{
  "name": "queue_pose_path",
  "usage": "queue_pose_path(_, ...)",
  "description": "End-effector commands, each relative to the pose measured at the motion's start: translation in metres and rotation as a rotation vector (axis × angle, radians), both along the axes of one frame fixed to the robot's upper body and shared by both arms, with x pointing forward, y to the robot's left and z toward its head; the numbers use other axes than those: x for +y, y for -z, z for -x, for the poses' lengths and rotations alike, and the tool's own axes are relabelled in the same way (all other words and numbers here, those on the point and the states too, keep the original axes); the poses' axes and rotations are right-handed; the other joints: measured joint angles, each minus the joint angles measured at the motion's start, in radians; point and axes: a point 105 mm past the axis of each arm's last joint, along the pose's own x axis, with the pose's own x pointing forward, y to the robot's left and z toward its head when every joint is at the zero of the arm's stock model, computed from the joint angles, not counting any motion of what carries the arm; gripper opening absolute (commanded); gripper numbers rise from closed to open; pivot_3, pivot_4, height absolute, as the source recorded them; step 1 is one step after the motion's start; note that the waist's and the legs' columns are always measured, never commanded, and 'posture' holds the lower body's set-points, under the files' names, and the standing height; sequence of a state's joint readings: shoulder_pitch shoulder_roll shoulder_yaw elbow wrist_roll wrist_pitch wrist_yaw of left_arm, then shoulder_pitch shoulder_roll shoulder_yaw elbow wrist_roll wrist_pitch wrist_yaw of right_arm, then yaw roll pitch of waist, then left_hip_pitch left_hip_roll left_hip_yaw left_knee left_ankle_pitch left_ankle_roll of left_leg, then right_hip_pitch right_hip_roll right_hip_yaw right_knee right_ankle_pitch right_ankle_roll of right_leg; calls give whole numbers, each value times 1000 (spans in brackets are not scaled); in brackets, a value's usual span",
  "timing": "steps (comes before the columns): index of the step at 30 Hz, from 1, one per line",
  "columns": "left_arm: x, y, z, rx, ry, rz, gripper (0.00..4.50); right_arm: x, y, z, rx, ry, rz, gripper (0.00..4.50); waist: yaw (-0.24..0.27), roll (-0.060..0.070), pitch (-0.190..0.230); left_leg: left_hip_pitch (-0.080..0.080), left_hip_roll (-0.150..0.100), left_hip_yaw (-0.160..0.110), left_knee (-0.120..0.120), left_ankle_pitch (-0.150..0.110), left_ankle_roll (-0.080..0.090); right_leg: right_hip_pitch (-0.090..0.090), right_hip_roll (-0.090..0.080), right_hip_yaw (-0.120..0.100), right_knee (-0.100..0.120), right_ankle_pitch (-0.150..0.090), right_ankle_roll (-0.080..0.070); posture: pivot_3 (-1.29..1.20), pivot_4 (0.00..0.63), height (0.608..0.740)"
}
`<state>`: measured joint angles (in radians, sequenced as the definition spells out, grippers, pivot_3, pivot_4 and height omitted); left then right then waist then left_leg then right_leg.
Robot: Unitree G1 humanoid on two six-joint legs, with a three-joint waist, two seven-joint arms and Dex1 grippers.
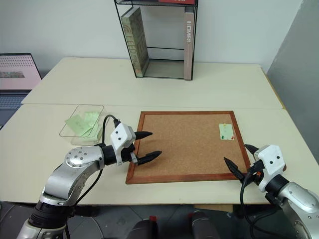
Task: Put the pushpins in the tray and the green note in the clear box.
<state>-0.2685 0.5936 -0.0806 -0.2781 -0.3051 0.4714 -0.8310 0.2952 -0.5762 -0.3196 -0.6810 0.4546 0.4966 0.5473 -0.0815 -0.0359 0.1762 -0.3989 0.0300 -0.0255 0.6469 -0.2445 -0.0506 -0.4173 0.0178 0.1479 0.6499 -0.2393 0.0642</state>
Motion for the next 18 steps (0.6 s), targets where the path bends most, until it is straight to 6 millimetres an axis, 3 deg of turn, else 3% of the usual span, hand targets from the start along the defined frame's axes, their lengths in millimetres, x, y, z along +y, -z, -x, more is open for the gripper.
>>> queue_pose_path(1, -1, -13, 0, -59, 25, -4, 4440, 1, -12, -1, -51, -12, 7, 4500, 0, 0, 0, 0, 0, 0, 0, 0, 0, 0, 0, 0, 0, 0, 0, 0, 150, 740)
queue_pose_path(10, -2, -11, 0, -59, 16, -27, 4440, 0, -14, -5, -57, -18, 12, 4500, 0, 0, 0, 0, 0, 0, 0, 0, 0, 0, 0, 0, 0, 0, 0, 0, 150, 740)
queue_pose_path(18, -16, -15, 2, -89, 64, 1, 4440, -2, -14, -5, -62, -11, 16, 4500, 1, 0, 0, 0, 0, 0, 0, 0, 0, 0, 0, 0, 0, 0, 0, 0, 150, 740)
